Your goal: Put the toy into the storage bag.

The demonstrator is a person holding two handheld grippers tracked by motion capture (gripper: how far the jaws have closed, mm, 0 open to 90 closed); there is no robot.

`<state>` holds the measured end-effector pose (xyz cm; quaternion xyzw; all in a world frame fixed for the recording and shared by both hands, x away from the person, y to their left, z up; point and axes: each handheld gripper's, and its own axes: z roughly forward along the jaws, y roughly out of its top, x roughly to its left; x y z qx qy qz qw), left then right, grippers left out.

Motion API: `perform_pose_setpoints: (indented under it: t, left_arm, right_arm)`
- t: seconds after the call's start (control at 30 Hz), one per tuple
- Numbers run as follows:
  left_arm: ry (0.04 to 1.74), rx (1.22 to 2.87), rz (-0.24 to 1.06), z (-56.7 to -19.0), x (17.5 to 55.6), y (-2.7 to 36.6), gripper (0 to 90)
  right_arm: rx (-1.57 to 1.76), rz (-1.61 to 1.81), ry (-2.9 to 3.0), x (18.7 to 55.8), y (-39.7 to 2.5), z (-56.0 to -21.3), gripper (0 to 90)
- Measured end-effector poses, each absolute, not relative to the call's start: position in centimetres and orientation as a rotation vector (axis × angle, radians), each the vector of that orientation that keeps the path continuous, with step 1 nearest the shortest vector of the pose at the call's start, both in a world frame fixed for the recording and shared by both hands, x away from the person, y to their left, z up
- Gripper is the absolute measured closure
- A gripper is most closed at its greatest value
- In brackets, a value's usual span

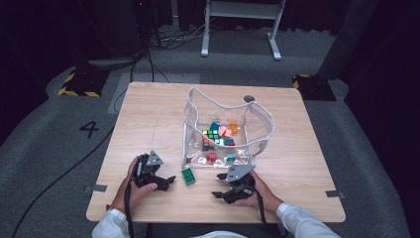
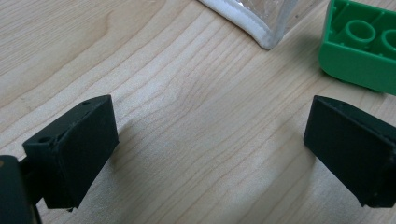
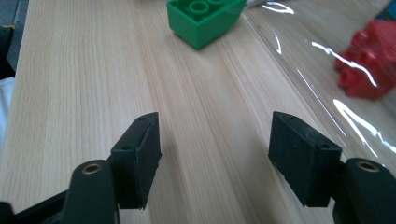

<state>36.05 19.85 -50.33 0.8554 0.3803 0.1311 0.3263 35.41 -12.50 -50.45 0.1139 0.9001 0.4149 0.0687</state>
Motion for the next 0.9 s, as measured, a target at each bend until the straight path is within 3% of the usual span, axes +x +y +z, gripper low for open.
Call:
perform_pose_setpoints:
  t: [0.37, 0.9]
  left_arm:
    - [1.01, 2.24, 0.334, -50.3, 36.0, 19.8, 3.2]
    - [0.995, 2.24, 0.342, -50.3, 36.0, 19.8, 3.2]
  right_arm:
    - [0.388, 1.237, 2.756, 36.0, -7.1, -50.5, 26.9]
    - [0.484, 1.192, 2.704, 36.6, -3.3, -50.4, 27.0]
